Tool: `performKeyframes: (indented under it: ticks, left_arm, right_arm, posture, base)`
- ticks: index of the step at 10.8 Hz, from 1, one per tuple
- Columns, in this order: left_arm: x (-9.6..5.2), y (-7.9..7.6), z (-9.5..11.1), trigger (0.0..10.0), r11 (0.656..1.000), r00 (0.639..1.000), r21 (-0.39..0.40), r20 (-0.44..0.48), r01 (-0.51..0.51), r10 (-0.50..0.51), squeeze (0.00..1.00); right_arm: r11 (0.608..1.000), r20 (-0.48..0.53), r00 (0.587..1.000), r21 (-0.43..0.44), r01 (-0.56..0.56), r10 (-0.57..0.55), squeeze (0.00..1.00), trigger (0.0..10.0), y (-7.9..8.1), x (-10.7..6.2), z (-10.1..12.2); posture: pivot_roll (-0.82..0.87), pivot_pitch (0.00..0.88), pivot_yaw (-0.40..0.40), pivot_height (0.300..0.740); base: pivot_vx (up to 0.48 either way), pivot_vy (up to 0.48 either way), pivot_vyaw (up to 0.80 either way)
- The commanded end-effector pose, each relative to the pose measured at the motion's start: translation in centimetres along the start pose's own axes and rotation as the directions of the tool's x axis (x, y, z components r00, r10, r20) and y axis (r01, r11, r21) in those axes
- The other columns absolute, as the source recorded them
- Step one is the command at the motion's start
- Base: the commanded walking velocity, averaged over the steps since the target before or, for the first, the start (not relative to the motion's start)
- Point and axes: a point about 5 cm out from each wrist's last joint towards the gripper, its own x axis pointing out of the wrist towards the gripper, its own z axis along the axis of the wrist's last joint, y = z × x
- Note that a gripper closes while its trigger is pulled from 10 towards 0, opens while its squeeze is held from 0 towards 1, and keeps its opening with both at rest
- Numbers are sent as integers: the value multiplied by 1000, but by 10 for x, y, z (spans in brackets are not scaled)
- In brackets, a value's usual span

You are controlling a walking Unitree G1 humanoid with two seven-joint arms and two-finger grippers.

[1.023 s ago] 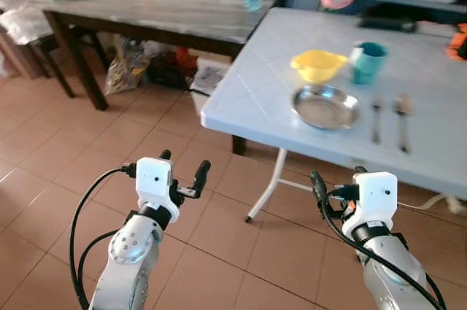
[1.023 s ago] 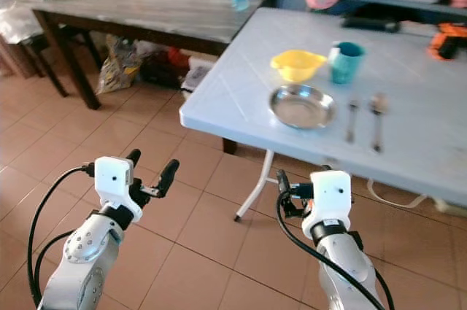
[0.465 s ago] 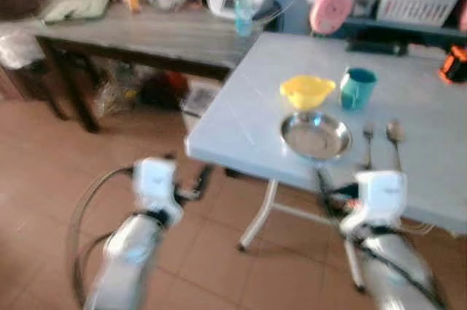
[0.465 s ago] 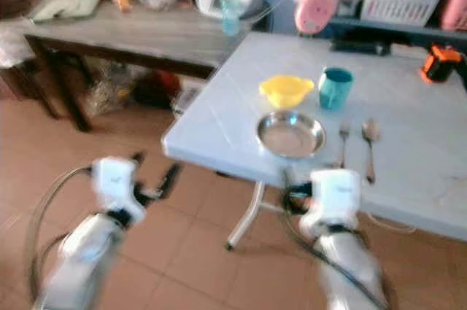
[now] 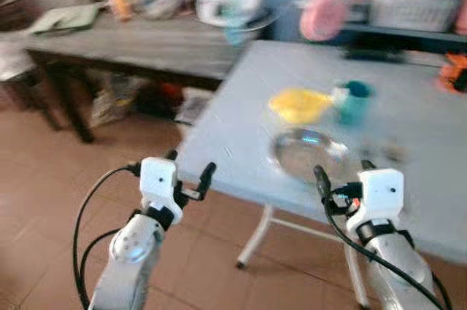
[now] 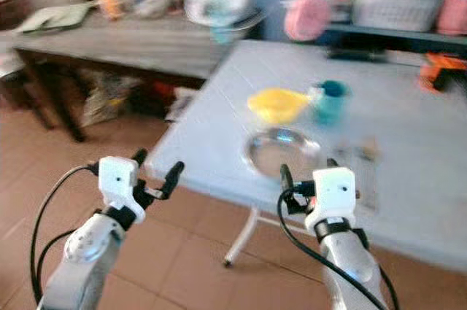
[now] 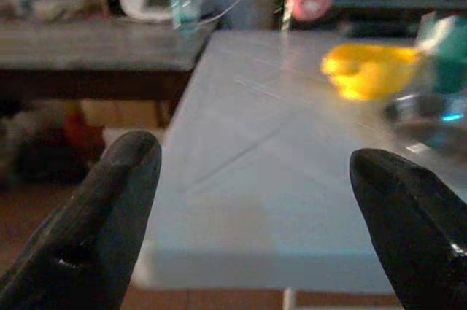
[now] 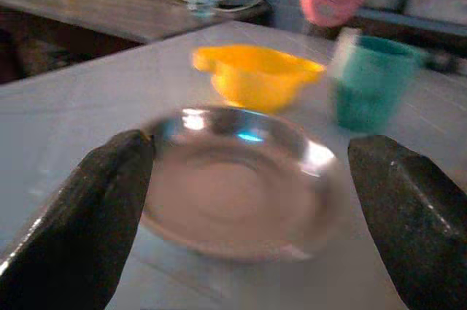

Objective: Setting the table

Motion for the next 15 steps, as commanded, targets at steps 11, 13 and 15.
performKeyframes:
  ticks: [11,13,15]
  left_arm:
    - [-16,-24,7,10000,944,941,-51,-80,325,-329,0]
    - [-15,-30,8,10000,932,929,-44,-82,359,-362,0]
    - [-8,-29,10,10000,949,948,-63,-58,308,-312,0]
  right_arm:
    - [1000,13,1000,-2,-6,6,0,10000,5,1,8]
    - [999,-15,999,8,48,-48,0,10000,-3,-1,6]
    - [999,-23,998,9,52,-52,0,10000,-4,-1,6]
  posture:
    - [-21,94,2,740]
    - [-34,102,8,740]
    - [-38,102,9,740]
  base:
    - [90,0,0]
    - [0,0,0]
    - [0,0,-697]
